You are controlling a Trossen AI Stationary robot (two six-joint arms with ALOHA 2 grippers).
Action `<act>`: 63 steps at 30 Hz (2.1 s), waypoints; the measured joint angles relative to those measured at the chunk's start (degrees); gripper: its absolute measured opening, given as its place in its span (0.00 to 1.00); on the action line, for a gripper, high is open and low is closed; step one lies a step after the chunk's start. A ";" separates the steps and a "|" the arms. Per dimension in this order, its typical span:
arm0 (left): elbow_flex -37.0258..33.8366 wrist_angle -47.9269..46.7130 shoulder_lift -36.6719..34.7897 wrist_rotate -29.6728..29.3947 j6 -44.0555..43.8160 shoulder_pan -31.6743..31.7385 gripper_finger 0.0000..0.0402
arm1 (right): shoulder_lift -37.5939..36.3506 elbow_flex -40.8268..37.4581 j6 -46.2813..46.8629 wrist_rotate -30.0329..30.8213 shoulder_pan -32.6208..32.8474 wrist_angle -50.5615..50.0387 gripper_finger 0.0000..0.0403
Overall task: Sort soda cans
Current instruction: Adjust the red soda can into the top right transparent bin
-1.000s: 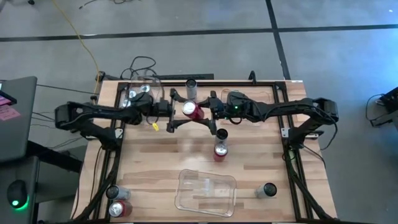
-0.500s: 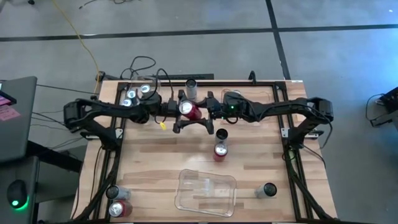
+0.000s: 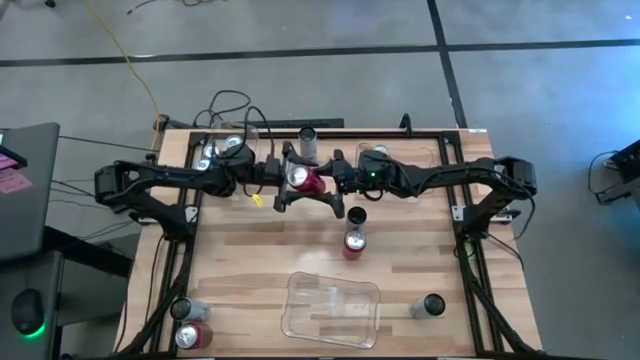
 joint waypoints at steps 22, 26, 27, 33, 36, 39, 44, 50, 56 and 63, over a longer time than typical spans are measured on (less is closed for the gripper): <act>-0.02 -1.31 0.16 0.49 0.69 -0.08 0.73 | 0.00 0.09 0.24 -0.09 0.16 0.54 0.77; -0.02 -1.60 0.24 0.45 0.84 -0.11 0.73 | -0.69 0.31 0.84 -0.09 -0.29 -2.63 0.85; -0.02 -1.59 0.26 0.47 0.84 -0.11 0.73 | -1.02 0.31 1.08 -0.09 -0.56 -3.88 0.88; -0.13 -1.39 0.20 -0.33 1.09 0.10 0.73 | -3.97 0.15 1.81 -0.24 -3.62 -17.04 0.98; -0.11 -1.95 0.20 0.00 1.08 0.64 0.73 | -5.98 0.15 5.17 -0.24 -5.45 -22.33 0.98; -0.07 -4.72 0.15 0.28 3.08 1.27 0.73 | -8.56 0.10 8.12 -0.04 -7.03 -27.98 0.97; -0.07 -11.72 0.15 0.42 9.29 1.29 0.73 | -13.18 0.09 2.13 0.00 -8.23 -31.15 0.95; -0.07 -12.12 0.15 0.68 9.37 1.05 0.74 | -13.90 0.07 -2.79 0.00 -7.77 -21.51 0.95; 1.15 -14.24 0.15 0.58 8.52 1.09 0.74 | -8.58 0.15 -3.47 -0.05 -4.63 -7.76 0.95; 2.82 -19.12 0.15 0.32 9.28 1.09 0.74 | -2.55 0.80 -13.10 1.27 -0.97 -0.29 0.96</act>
